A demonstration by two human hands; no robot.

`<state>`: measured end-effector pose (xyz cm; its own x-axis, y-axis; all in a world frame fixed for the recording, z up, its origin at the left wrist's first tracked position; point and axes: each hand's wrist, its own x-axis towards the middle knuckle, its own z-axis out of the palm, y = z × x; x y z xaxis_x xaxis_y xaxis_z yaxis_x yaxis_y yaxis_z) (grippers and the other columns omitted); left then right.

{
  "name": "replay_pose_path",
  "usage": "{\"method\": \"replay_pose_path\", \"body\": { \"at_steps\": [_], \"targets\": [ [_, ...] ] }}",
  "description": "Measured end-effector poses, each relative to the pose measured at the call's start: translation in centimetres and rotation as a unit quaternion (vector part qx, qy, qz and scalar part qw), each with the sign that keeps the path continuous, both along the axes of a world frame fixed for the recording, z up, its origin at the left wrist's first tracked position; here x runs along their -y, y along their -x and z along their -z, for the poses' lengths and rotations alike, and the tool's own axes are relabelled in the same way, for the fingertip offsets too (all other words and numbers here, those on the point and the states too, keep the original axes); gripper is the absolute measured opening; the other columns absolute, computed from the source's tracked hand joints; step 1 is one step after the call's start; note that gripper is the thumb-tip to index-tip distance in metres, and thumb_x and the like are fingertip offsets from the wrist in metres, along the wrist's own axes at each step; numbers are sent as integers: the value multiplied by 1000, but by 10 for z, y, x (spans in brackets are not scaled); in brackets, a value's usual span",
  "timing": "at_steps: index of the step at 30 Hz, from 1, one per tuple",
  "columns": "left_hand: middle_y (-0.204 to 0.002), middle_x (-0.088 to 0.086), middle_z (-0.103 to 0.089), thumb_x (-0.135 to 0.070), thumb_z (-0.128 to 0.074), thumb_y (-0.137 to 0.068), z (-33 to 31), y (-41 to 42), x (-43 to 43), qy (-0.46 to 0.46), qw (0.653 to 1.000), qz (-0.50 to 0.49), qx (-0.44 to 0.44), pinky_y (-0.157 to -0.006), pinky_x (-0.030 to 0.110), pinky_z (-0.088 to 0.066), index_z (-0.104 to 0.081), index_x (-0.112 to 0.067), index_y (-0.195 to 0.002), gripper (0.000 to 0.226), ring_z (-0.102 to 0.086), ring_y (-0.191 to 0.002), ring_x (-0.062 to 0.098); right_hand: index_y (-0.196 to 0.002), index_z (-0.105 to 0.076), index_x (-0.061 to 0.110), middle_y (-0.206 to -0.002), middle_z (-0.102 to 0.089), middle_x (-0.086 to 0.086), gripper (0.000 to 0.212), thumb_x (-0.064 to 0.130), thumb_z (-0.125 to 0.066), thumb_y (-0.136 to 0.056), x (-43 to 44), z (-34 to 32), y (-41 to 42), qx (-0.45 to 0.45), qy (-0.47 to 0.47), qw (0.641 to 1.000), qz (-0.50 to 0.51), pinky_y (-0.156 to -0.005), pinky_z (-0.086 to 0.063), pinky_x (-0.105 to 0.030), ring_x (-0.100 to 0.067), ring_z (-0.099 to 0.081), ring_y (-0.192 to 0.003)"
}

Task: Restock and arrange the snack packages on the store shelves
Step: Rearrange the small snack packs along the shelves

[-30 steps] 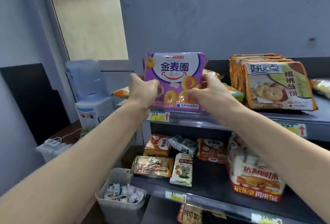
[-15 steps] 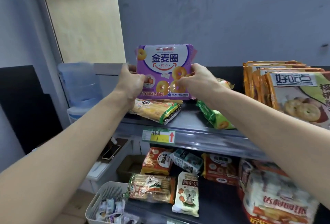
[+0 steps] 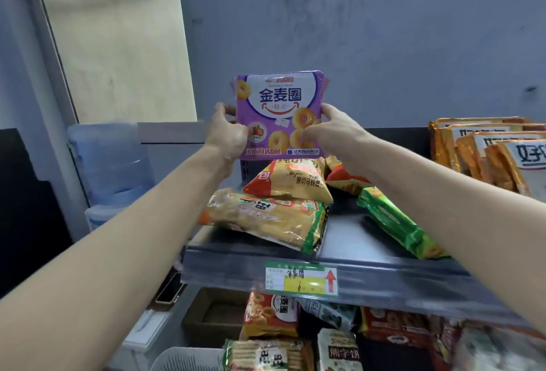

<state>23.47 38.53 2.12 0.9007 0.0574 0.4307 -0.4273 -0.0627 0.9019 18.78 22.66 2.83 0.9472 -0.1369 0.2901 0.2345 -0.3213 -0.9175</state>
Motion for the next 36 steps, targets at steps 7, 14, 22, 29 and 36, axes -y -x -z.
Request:
{"method": "replay_pose_path", "body": {
  "at_steps": [7, 14, 22, 29, 36],
  "targets": [
    [-101, 2, -54, -5, -54, -93, -6, -60, -49, 5, 999, -34, 16, -37, 12, -47, -33, -16, -107, 27, -56, -65, 7, -137, -31, 27, -125, -54, -3, 67, 2, -63, -84, -62, -1, -76, -45, -40, 998, -35, -101, -47, -42, -22, -55, -116],
    [-106, 6, -51, 2, -55, -90, 14, -108, -79, -34, 997, -43, -45, -50, 27, -46, -33, -15, -107, 33, -58, -74, 15, -133, -33, 20, -126, -54, -4, 56, 1, -58, -86, -91, 21, -127, -140, -59, 988, -36, -86, -44, -31, -24, -56, -114],
    [-104, 5, -53, -5, -58, -91, 24, -129, -48, -62, 993, 45, -93, -48, 27, -46, -32, -16, -110, 35, -58, -70, 10, -128, -39, 21, -129, -51, -6, 56, 2, -63, -81, -53, 12, -121, -164, -2, 985, 50, -94, -48, -53, -32, -53, -117],
    [-114, 7, -56, -11, -64, -89, 16, -129, -14, -85, 985, 124, -84, -57, 29, -53, -34, -16, -113, 38, -63, -93, 21, -127, -39, 21, -128, -53, -6, 53, 5, -64, -83, -17, 3, -106, -154, 4, 982, 107, -92, -49, -52, -30, -56, -114],
    [-112, 6, -55, -9, -62, -89, 14, -128, -10, -99, 980, 153, -83, -69, 35, -54, -33, -15, -117, 41, -62, -97, 21, -135, -31, 23, -128, -48, -4, 59, 14, -63, -86, -20, 0, -104, -142, 52, 977, 152, -82, -48, -38, -24, -51, -115]
  ]
}}
